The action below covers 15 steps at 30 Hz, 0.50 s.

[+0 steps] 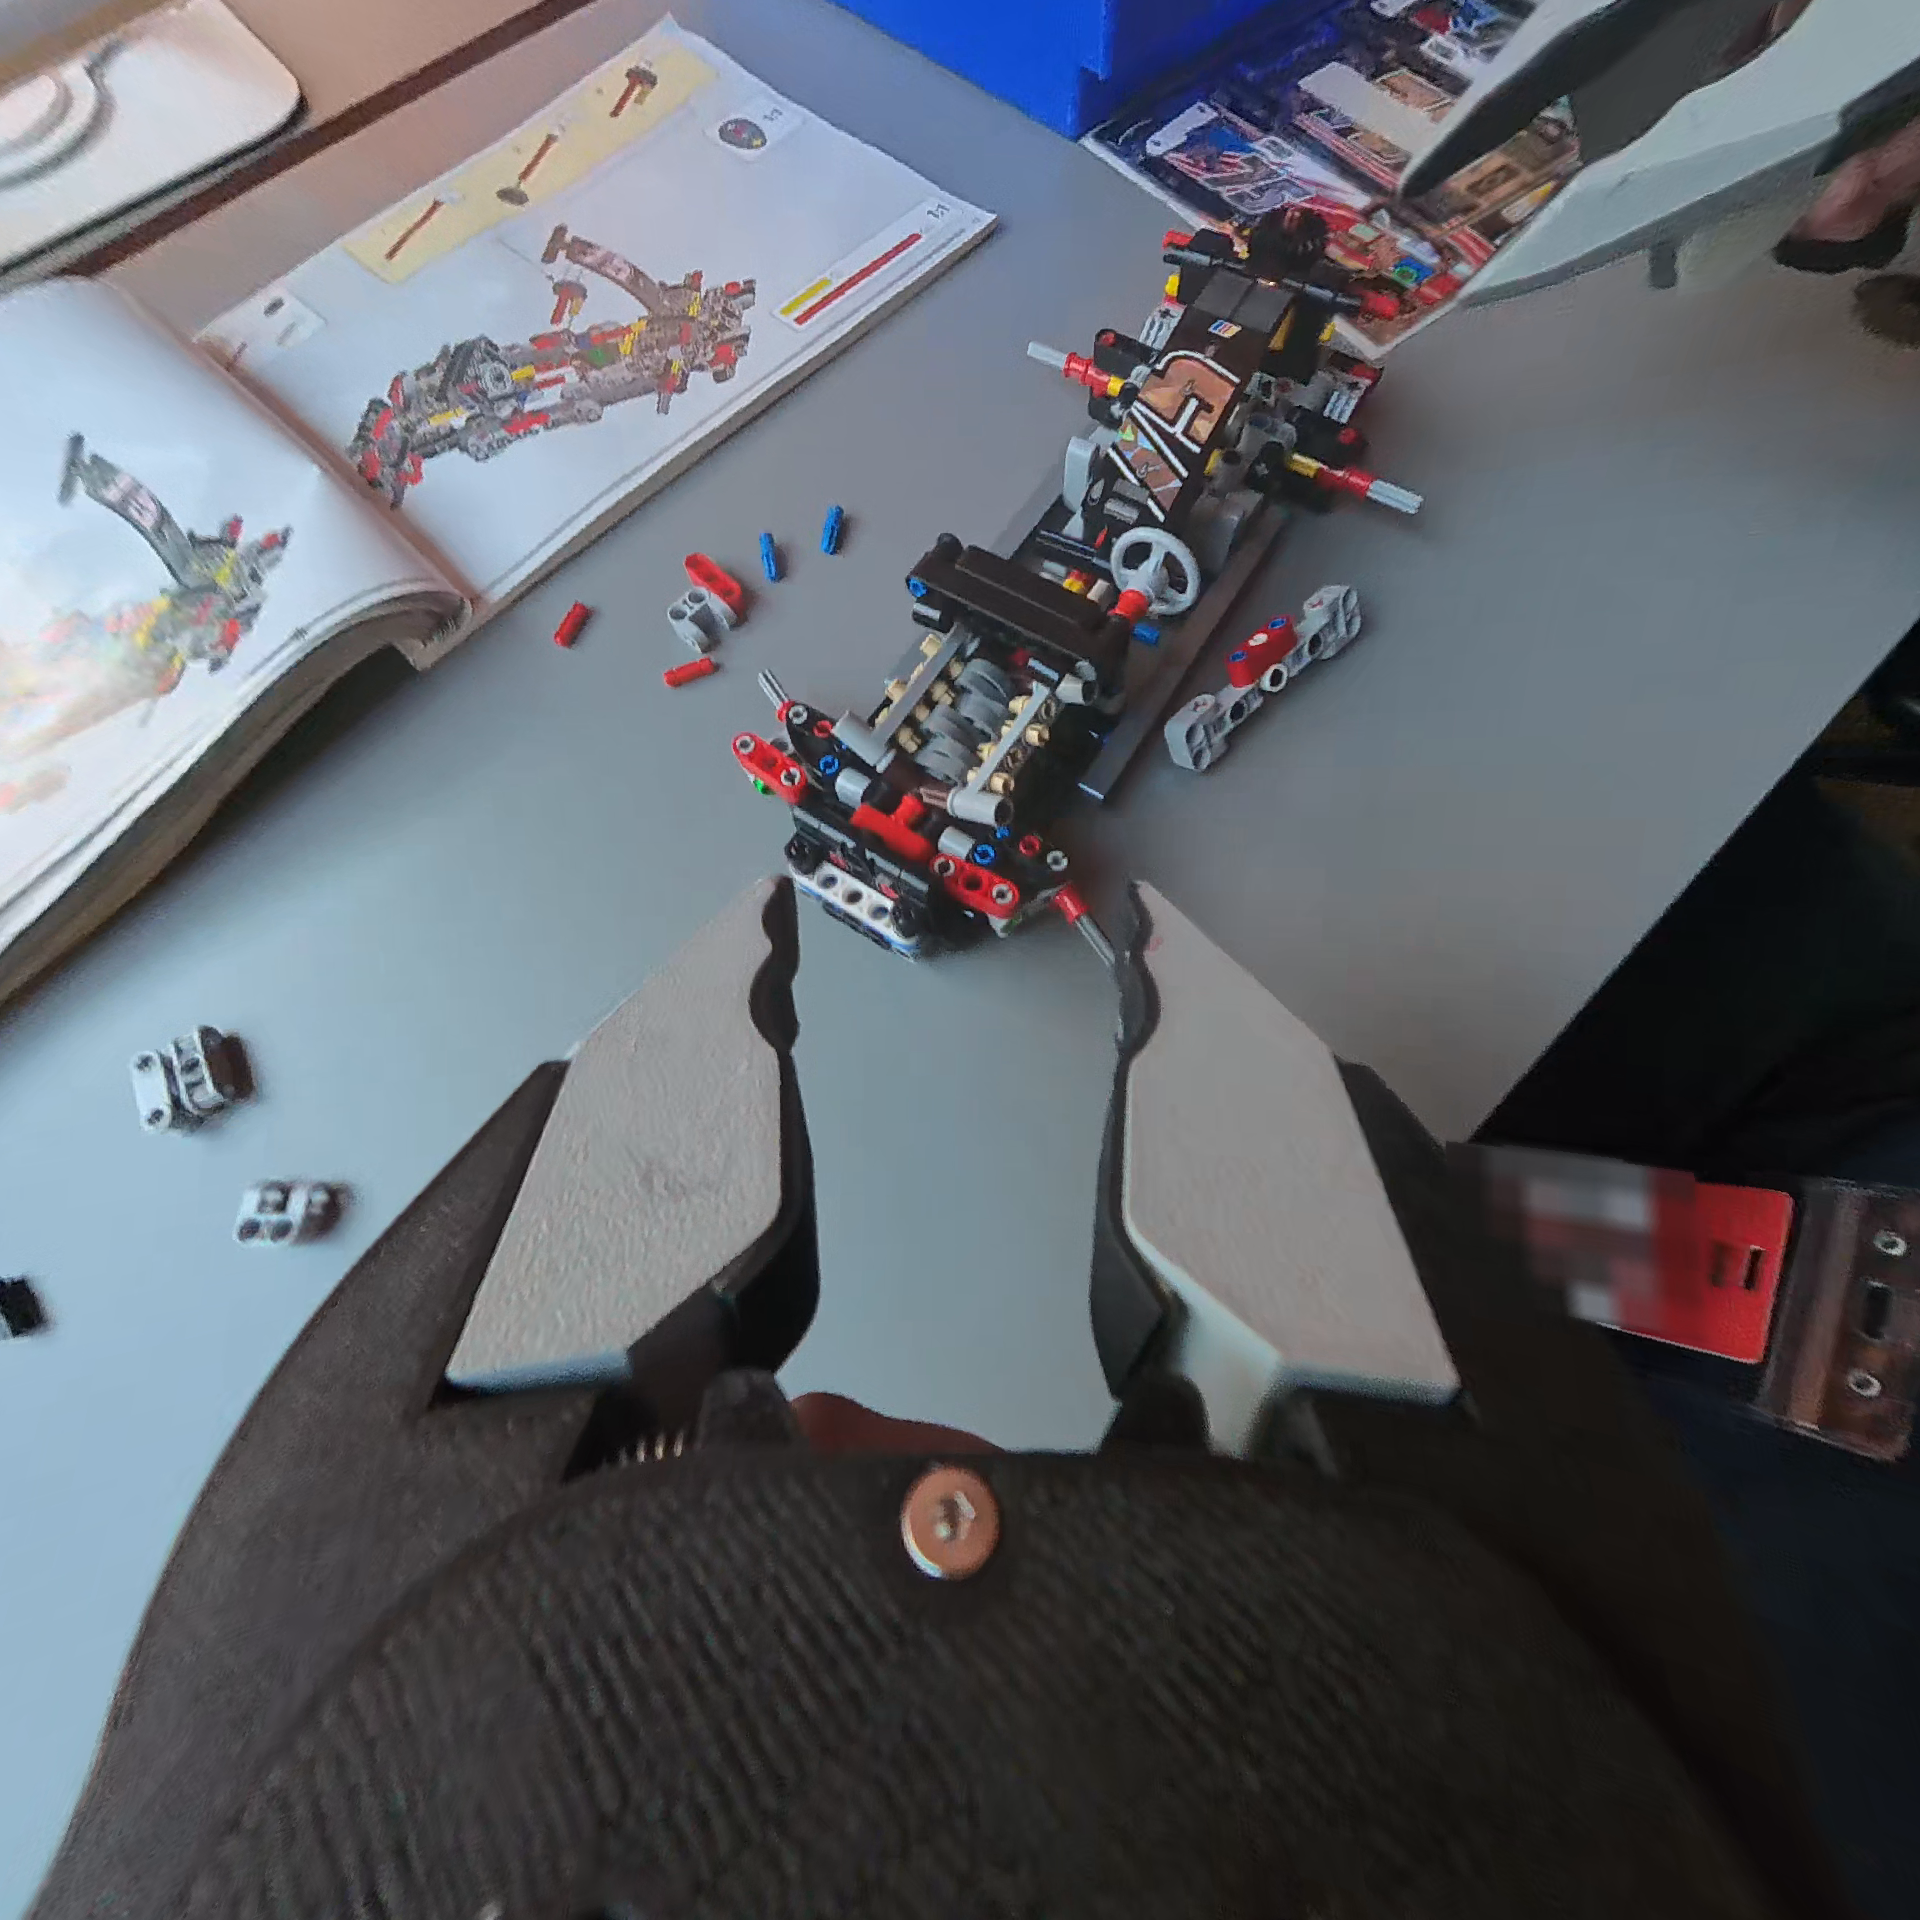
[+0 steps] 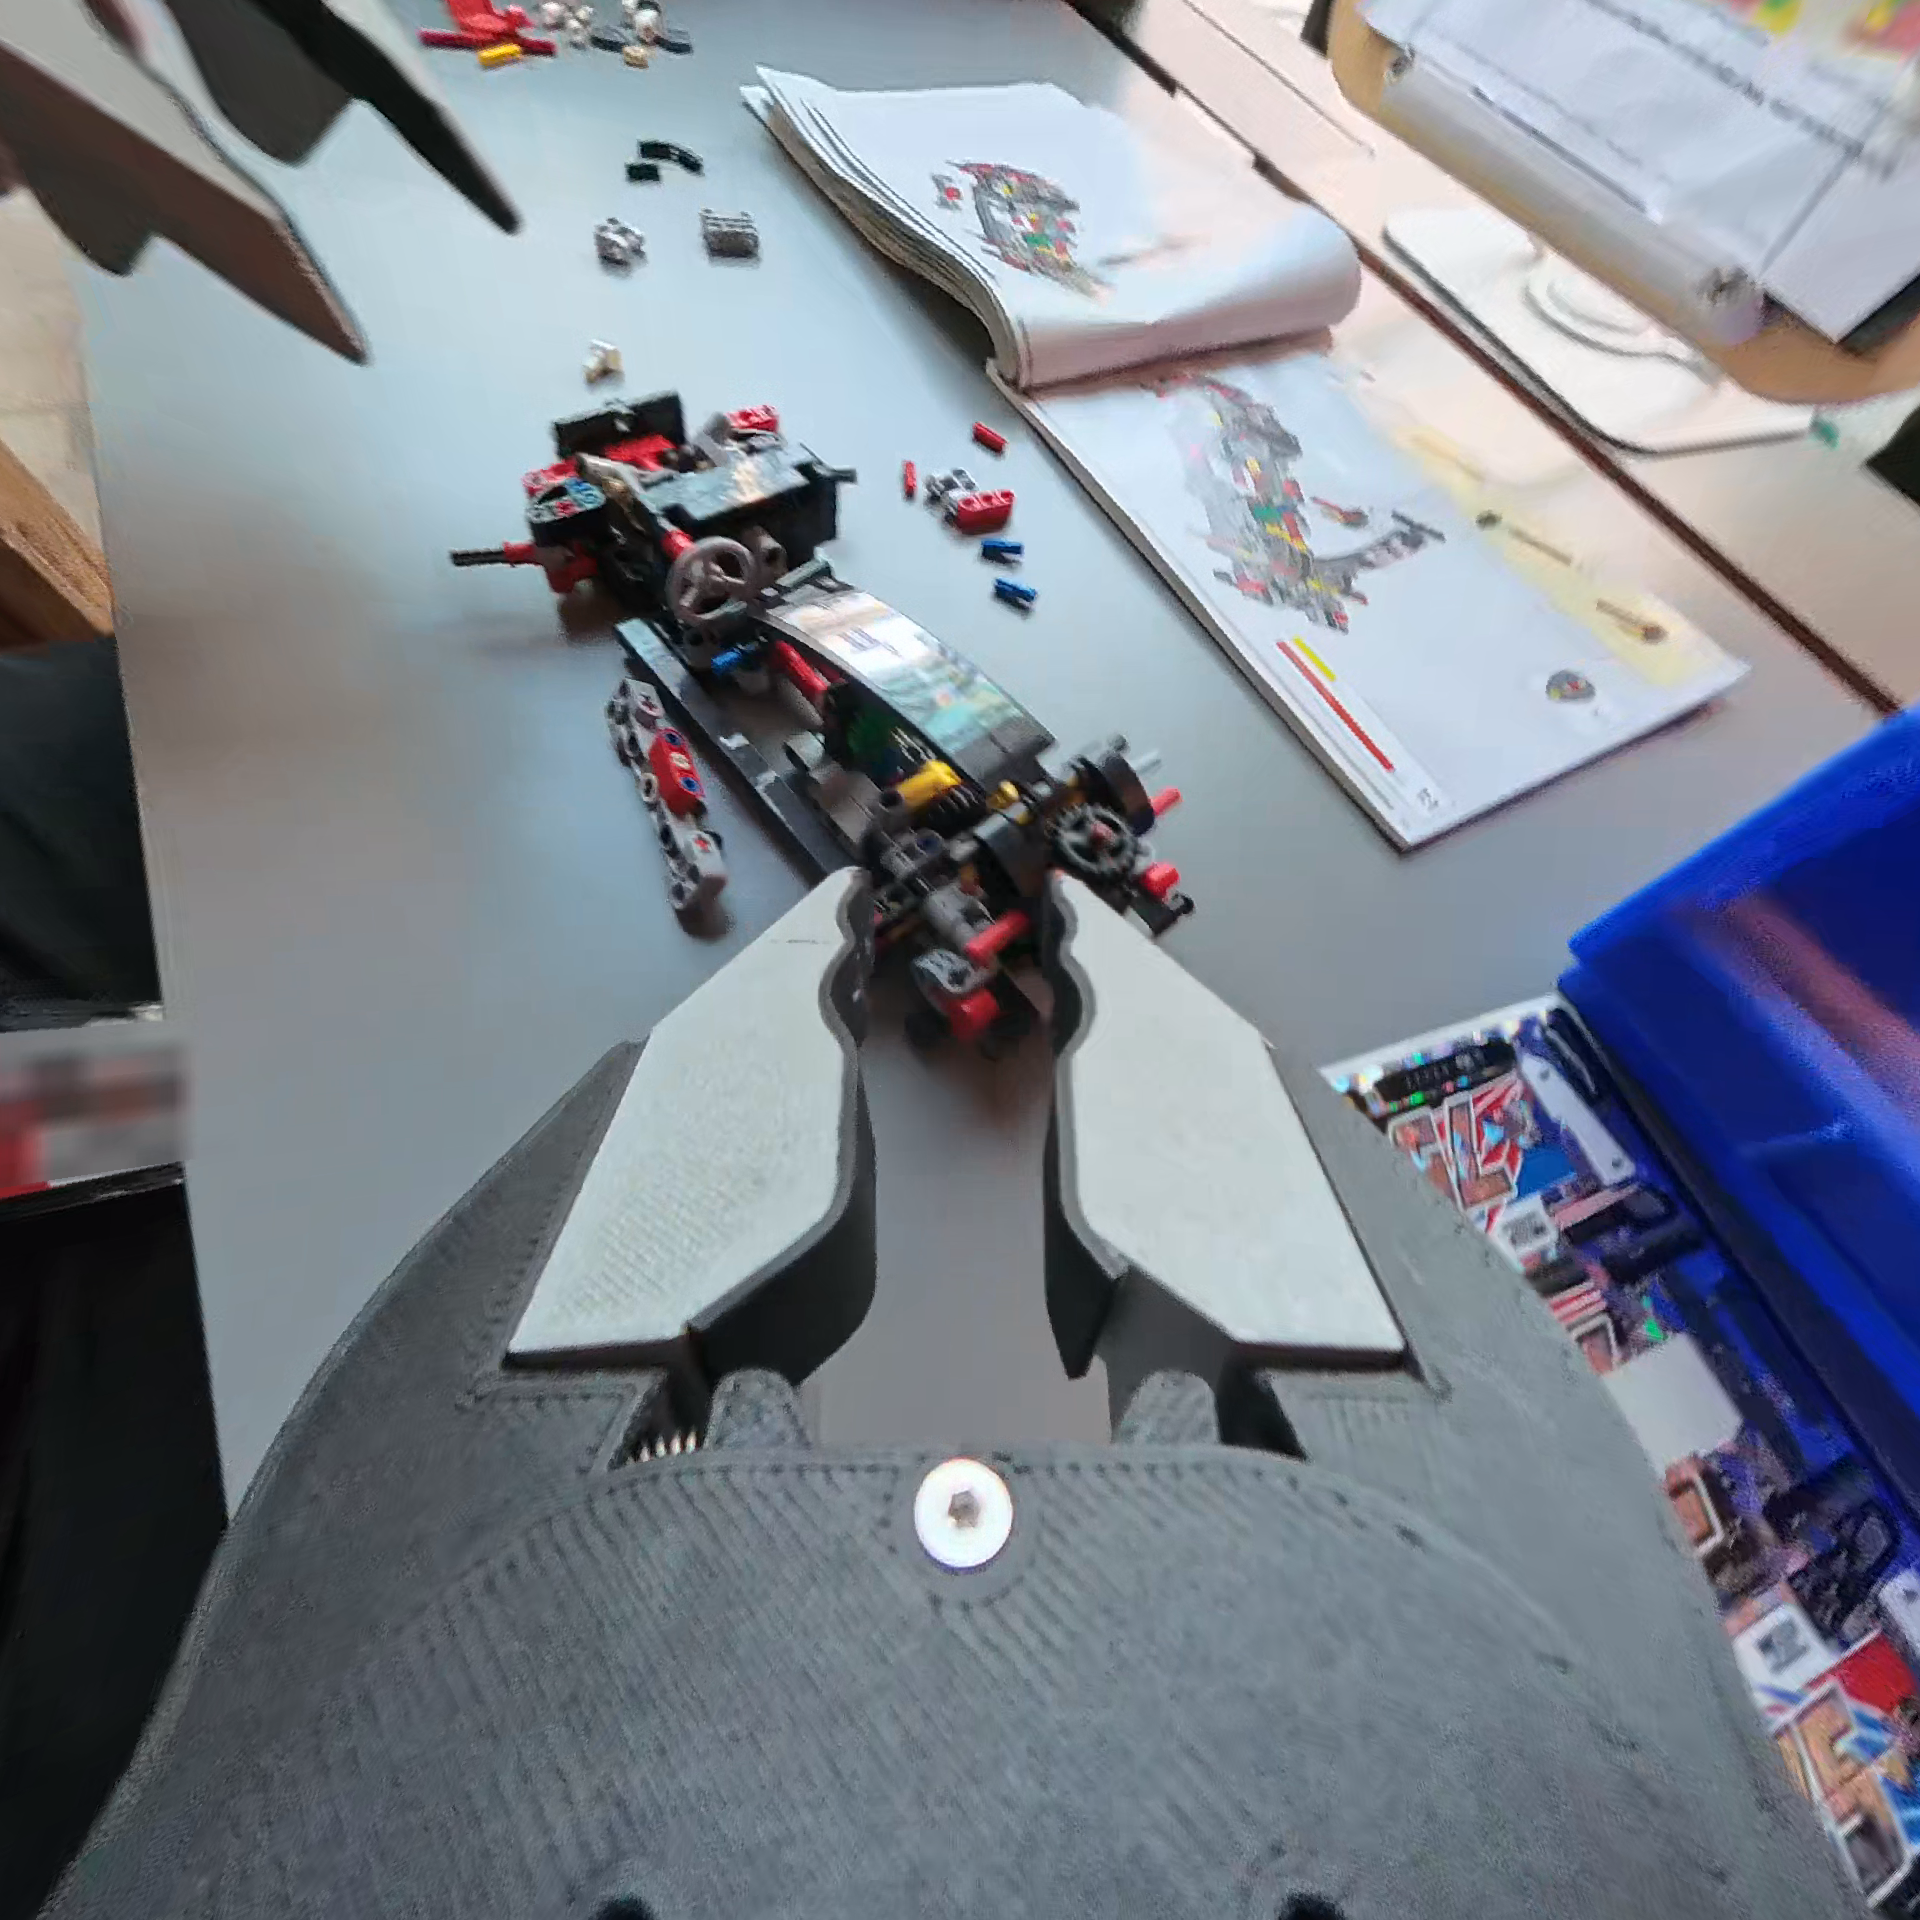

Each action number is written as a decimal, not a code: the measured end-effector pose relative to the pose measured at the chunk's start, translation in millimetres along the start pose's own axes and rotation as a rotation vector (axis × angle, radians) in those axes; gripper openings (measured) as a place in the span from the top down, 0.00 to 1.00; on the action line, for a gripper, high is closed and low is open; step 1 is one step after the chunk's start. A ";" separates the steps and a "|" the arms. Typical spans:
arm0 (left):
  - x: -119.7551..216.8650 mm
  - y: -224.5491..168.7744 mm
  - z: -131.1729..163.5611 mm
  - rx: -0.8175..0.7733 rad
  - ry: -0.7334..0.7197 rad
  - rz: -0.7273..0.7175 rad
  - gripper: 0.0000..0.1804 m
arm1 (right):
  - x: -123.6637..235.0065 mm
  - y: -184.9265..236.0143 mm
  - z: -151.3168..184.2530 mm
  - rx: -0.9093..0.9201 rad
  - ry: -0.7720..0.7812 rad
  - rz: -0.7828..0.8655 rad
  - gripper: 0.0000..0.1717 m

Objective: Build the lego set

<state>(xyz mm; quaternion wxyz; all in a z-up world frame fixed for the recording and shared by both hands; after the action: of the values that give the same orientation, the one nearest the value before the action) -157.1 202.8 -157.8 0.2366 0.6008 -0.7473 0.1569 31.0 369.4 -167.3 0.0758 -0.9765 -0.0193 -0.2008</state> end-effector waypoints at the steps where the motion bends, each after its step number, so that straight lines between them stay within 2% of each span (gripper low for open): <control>1: 2.3 0.9 2.7 0.029 -0.001 0.013 0.67 | 2.3 -5.7 3.3 -0.039 0.007 -0.010 0.81; 4: 6.4 7.3 9.3 0.088 -0.018 0.052 0.67 | 5.7 -16.8 9.5 -0.122 -0.010 -0.068 0.80; 8: 0.8 19.4 21.4 0.134 0.009 0.079 0.67 | -1.0 -22.1 20.9 -0.152 -0.008 -0.138 0.72; 12: -13.1 15.8 25.7 0.171 0.042 0.183 0.66 | -9.7 -27.8 29.2 -0.226 0.039 -0.199 0.66; 15: -22.3 14.2 27.1 0.145 0.066 0.220 0.63 | -14.0 -27.9 33.7 -0.262 0.063 -0.265 0.68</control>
<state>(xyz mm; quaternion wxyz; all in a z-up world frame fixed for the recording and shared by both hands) -171.7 210.4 -191.8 0.1982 0.5253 -0.7871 0.2552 29.3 402.1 -199.5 -0.0784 -0.9602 -0.1190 -0.2402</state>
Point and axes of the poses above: each gripper's, where its closed fingertips meet, x back along the fingers, z out of its underside, y = z × x across the jaws, the point moved 4 cm from there along x, back along the fingers, and after that the axes turned 6 degrees about -y, right-handed, at the moved point
